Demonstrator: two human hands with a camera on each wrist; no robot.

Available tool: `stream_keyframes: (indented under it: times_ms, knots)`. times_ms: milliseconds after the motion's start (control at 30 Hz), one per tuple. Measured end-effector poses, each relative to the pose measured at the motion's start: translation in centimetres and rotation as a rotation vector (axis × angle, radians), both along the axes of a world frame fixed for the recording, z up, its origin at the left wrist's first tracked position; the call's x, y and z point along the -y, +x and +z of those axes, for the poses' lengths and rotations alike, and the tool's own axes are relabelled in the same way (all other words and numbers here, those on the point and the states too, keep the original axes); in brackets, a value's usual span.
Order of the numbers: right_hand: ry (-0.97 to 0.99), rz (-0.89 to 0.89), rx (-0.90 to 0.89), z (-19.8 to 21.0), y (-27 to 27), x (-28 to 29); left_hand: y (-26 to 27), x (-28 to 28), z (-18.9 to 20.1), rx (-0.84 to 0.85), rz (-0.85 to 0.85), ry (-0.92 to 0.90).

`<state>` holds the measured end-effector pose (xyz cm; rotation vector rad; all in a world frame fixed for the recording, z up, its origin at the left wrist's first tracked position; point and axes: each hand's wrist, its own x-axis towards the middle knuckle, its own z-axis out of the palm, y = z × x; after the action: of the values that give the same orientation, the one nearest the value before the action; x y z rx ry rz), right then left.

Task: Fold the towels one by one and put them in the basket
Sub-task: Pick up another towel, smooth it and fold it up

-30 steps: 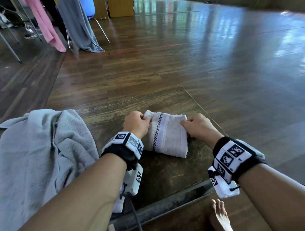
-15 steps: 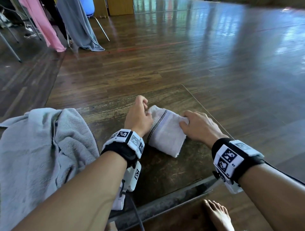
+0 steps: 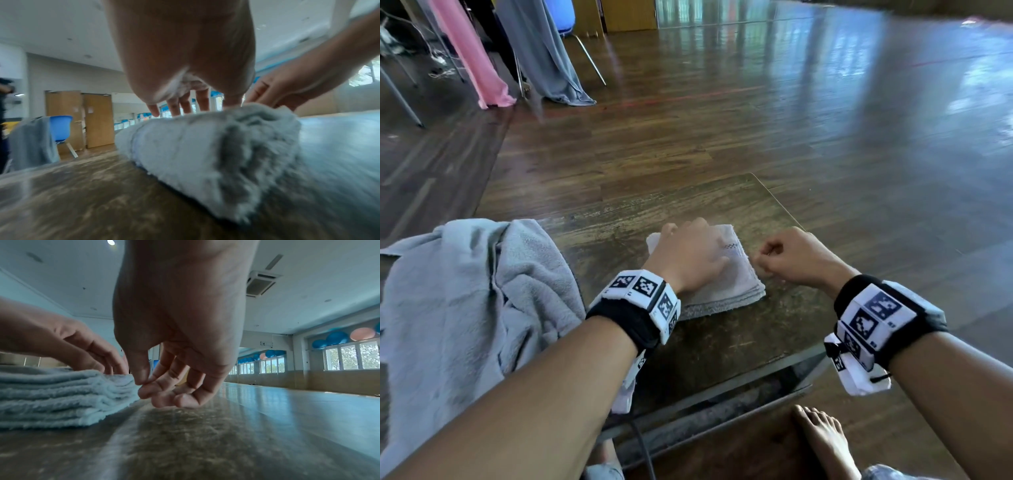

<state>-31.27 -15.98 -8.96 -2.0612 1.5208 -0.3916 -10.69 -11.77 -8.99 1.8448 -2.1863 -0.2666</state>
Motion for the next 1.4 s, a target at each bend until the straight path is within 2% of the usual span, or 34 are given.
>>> stream_keyframes:
  times_ms: [100, 300, 433, 633, 767, 900, 1067, 1267, 1400]
  knots:
    - [0.049, 0.059, 0.071, 0.0, -0.3, -0.4, -0.9, -0.8, 0.0, 0.011, 0.009, -0.029]
    - [0.119, 0.072, 0.135, -0.2, -0.6, -1.3, -1.5, -1.9, -0.1, 0.081, -0.042, 0.179]
    - [0.117, 0.071, 0.147, -0.1, -0.7, -1.3, -1.6, -2.1, -0.5, 0.186, -0.099, 0.203]
    - [0.145, 0.072, 0.183, 0.0, -0.5, -1.5, -1.6, -2.2, -0.3, 0.011, -0.14, 0.217]
    - [0.152, 0.07, 0.183, 0.1, -0.3, -1.6, -2.0, -2.8, -0.1, -0.144, -0.139, 0.154]
    - [0.183, 0.092, 0.2, 0.1, -0.4, -1.6, -3.2, -3.1, -0.2, -0.151, -0.152, 0.179]
    - [0.277, 0.087, 0.196, 0.3, -0.6, -1.1, -4.0, -3.1, -0.6, -0.081, -0.167, 0.182]
    - [0.366, -0.014, 0.261, 0.9, 0.3, -1.2, -4.4, -2.9, -1.1, -0.018, -0.155, 0.189]
    - [0.357, -0.034, 0.294, 0.7, 0.9, -1.0, -4.1, -3.1, -1.3, -0.177, -0.005, 0.298]
